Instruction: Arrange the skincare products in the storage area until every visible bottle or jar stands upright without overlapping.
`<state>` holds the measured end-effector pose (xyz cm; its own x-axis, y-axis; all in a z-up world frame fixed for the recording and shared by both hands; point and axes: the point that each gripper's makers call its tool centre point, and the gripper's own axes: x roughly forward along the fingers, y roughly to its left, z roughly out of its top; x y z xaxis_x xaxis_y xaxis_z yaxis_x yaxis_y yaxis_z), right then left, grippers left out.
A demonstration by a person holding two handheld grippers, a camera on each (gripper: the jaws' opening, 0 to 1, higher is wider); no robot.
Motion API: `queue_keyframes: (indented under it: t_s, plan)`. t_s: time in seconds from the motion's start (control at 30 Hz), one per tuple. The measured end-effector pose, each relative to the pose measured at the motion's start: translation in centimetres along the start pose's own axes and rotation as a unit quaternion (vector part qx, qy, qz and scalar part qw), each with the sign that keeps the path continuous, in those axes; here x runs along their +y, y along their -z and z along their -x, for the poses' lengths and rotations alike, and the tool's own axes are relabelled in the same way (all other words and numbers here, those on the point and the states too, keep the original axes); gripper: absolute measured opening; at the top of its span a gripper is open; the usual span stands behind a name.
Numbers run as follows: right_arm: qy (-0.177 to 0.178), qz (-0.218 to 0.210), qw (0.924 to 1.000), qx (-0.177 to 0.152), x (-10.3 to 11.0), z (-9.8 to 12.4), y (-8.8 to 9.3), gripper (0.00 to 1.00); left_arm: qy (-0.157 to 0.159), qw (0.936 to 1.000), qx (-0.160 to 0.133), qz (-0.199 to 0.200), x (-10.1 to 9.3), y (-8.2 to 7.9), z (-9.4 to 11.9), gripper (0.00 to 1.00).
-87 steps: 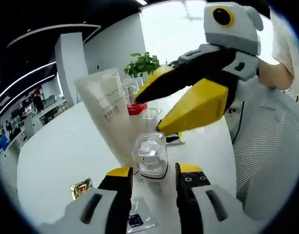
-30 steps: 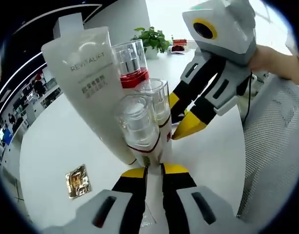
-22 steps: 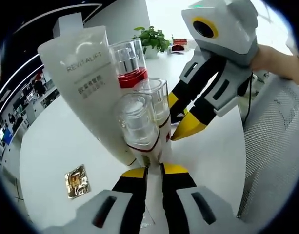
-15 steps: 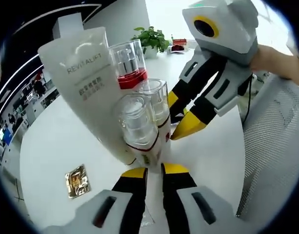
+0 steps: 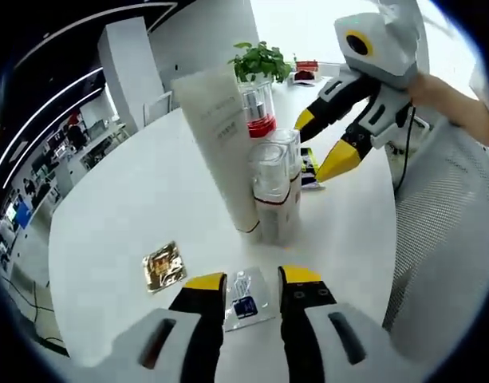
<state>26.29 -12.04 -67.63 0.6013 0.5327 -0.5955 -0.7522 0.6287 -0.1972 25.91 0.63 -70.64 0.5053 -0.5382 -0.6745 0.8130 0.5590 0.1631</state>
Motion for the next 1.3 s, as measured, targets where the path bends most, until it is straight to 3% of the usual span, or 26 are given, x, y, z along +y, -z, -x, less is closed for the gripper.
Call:
queue_keyframes:
  t_s: [0.17, 0.3, 0.37, 0.43, 0.5, 0.57, 0.8, 0.93, 1.07, 1.17, 1.3]
  plan:
    - [0.000, 0.006, 0.9999, -0.009, -0.1, 1.0, 0.2, 0.47, -0.004, 1.0000, 0.006, 0.004, -0.3, 0.7, 1.2, 0.31]
    - [0.011, 0.001, 0.9999, 0.004, -1.3, 1.3, 1.3, 0.56, -0.002, 0.9997, -0.012, 0.019, -0.7, 0.6, 1.7, 0.37]
    - [0.014, -0.007, 0.9999, 0.006, -1.8, 1.4, 1.9, 0.61, 0.001, 0.9998, -0.005, 0.019, -1.0, 0.9, 1.7, 0.39]
    - [0.019, -0.021, 0.9994, 0.017, -2.3, 1.6, 2.7, 0.67, -0.005, 0.9997, -0.001, 0.023, -1.2, 1.2, 2.1, 0.39]
    - [0.032, -0.052, 0.9975, 0.036, -3.0, 1.8, 3.9, 0.75, -0.006, 0.9989, -0.017, 0.044, -1.6, 1.0, 2.6, 0.40]
    - [0.041, -0.064, 0.9966, 0.033, -3.9, 1.8, 4.7, 0.80, 0.002, 0.9976, -0.026, 0.065, -2.3, 1.0, 3.1, 0.42]
    - [0.057, -0.128, 0.9889, 0.048, -5.5, 1.9, 7.8, 0.90, -0.010, 0.9973, -0.029, 0.067, -3.0, 1.2, 4.3, 0.40]
    - [0.060, -0.155, 0.9851, 0.047, -6.4, 0.9, 9.1, 0.93, -0.014, 0.9972, -0.032, 0.067, -3.0, 0.7, 4.4, 0.39]
    - [0.054, -0.146, 0.9862, 0.056, -6.7, -0.3, 9.7, 0.92, -0.006, 0.9966, -0.039, 0.073, -3.4, 0.2, 4.3, 0.39]
    - [0.066, -0.137, 0.9865, 0.060, -7.9, -0.7, 10.0, 0.86, -0.004, 0.9966, -0.038, 0.073, -3.5, 0.1, 4.2, 0.39]
    - [0.069, -0.174, 0.9809, 0.052, -9.4, -0.8, 9.9, 0.73, -0.007, 0.9955, -0.039, 0.086, -3.4, 0.0, 3.8, 0.39]
